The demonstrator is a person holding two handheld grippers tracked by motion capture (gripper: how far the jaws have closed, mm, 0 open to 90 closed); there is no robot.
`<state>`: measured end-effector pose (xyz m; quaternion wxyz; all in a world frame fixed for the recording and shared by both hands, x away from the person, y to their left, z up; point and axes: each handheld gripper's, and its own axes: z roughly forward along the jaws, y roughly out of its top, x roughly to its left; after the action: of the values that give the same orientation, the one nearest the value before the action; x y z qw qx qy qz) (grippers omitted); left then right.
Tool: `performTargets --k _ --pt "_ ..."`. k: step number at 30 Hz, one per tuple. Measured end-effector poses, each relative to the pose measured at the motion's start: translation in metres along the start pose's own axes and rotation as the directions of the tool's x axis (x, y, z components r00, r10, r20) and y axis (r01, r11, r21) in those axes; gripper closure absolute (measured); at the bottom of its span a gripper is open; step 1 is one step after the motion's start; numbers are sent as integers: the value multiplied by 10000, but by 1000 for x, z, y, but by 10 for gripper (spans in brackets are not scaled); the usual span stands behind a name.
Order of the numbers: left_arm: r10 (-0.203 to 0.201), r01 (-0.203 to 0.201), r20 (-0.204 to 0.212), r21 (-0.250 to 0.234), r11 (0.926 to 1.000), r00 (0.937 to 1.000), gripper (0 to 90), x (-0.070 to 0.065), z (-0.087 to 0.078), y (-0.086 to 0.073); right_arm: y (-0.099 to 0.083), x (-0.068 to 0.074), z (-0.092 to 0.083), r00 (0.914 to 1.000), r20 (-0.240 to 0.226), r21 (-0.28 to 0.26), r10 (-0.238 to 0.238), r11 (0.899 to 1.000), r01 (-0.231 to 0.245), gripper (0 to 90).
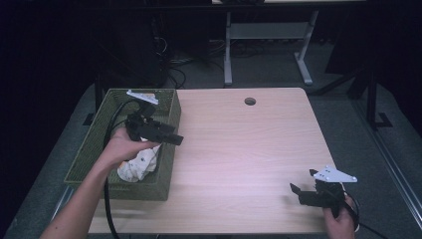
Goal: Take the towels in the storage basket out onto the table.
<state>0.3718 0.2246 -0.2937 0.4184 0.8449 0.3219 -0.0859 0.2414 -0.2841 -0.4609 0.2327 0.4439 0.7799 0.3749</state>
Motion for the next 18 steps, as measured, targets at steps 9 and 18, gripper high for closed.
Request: performTargets --k 9,18 --pt "-484 482 -529 -52 9988 9974 223 20 -21 -16 0 0 0 10000 -29 -23 14 10000 -14 139" --pt "-1213 1218 -1337 -44 9925 9836 225 46 -39 -38 0 0 0 10000 -61 4 -11 10000 11 139"
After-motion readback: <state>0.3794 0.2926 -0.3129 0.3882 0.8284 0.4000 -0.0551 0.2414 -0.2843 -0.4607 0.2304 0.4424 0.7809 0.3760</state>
